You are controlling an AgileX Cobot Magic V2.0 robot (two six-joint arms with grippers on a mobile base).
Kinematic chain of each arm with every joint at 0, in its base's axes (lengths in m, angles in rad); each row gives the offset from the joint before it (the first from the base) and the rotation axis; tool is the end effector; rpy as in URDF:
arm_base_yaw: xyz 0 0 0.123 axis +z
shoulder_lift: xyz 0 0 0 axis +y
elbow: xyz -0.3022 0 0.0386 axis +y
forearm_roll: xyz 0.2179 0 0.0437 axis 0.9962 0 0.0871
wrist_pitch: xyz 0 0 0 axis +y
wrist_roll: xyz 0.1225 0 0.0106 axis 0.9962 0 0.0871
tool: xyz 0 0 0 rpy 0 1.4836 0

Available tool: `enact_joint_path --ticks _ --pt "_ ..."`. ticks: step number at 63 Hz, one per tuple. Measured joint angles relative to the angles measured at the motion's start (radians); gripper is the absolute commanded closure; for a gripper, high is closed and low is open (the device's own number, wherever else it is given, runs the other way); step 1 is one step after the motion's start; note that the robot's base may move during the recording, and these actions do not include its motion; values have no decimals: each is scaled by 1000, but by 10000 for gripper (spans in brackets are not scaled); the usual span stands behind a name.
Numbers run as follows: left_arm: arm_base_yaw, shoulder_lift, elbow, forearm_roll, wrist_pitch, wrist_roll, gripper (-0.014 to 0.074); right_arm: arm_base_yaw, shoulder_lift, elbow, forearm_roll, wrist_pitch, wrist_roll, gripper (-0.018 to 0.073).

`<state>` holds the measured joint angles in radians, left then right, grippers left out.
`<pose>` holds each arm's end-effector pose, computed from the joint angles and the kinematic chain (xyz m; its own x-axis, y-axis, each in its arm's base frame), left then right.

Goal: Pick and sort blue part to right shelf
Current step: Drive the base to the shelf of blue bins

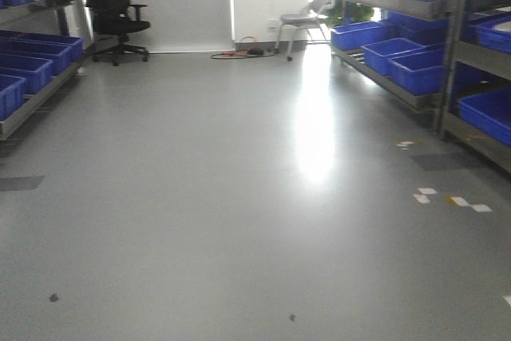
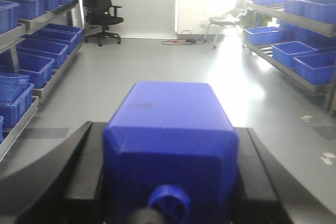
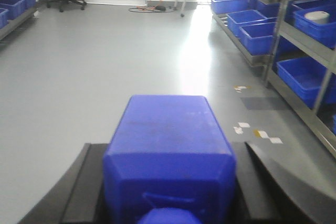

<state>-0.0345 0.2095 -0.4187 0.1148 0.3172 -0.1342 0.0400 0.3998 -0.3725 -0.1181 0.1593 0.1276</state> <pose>0.0395 0.0030 0.3092 -0.0188 -0.0244 -0.9995 -0.0017 0.9997 -0.0244 0.0780 0.0008 0.3017 -0.0983 0.0071 -0.9951 -0.0203 0.9998 0.0091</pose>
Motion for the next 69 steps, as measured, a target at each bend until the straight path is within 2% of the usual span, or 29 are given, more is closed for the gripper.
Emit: enact_joint_path --ticks 69 --pt "0 0 0 0 0 0 314 0 0 0 0 0 0 167"
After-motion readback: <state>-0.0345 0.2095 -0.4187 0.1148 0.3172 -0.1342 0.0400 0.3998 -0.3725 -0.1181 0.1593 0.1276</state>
